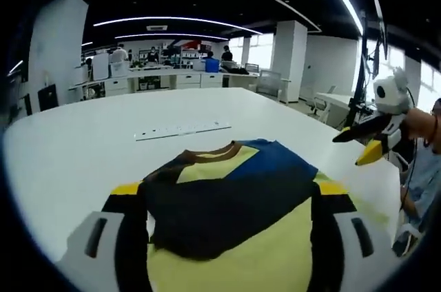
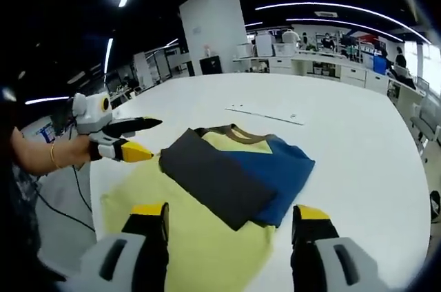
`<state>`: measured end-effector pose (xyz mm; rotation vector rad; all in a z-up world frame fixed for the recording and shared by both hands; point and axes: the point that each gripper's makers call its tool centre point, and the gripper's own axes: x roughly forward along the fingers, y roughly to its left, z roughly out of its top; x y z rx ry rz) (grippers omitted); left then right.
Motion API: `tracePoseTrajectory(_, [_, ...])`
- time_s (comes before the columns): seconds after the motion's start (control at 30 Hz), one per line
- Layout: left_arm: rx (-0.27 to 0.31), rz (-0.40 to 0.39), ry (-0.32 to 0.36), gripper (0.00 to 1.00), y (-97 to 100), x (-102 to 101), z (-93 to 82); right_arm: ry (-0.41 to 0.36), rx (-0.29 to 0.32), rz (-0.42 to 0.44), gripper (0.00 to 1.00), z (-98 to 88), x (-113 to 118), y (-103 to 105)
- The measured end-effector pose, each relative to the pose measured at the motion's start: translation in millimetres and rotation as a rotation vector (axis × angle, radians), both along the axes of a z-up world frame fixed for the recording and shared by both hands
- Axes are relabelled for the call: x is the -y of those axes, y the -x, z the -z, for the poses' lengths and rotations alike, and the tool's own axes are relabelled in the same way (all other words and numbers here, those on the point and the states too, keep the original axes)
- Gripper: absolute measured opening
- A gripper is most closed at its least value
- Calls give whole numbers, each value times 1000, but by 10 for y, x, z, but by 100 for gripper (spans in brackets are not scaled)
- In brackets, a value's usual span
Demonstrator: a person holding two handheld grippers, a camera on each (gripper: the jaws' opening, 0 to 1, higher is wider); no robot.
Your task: Fold the garment on the visible template until the final outline fits inside the template.
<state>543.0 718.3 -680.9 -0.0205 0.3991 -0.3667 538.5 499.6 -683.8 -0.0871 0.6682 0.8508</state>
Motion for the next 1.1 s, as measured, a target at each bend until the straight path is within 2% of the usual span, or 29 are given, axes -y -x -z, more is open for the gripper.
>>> tracePoseTrajectory(0.27, [-30, -31, -47, 75, 105, -408, 186, 11, -15, -7, 56, 141, -75, -200])
tracePoseTrajectory(0.37, [-44, -42, -113, 67, 144, -596, 287, 22, -19, -11, 51, 199, -105, -256])
tracePoseTrajectory(0.47, [-56, -51, -137, 63, 165, -720, 366, 39, -22, -21, 46, 276, -151, -311])
tracePoseTrajectory(0.6, [-86, -52, -177, 52, 185, -844, 479, 63, -32, -34, 43, 372, -190, -361])
tracePoseTrajectory(0.8, [-96, -34, -214, 37, 137, -931, 582, 85, -34, -50, 37, 479, -233, -462])
tracePoseTrajectory(0.9, [-107, -27, -207, 32, 97, -944, 648, 114, -37, -62, 35, 552, -226, -525])
tracePoseTrajectory(0.97, [-138, -23, -203, 28, 86, -947, 731, 132, -38, -63, 33, 593, -214, -559])
tracePoseTrajectory(1.1, [-136, -11, -185, 25, 39, -912, 771, 164, -47, -77, 27, 681, -195, -620])
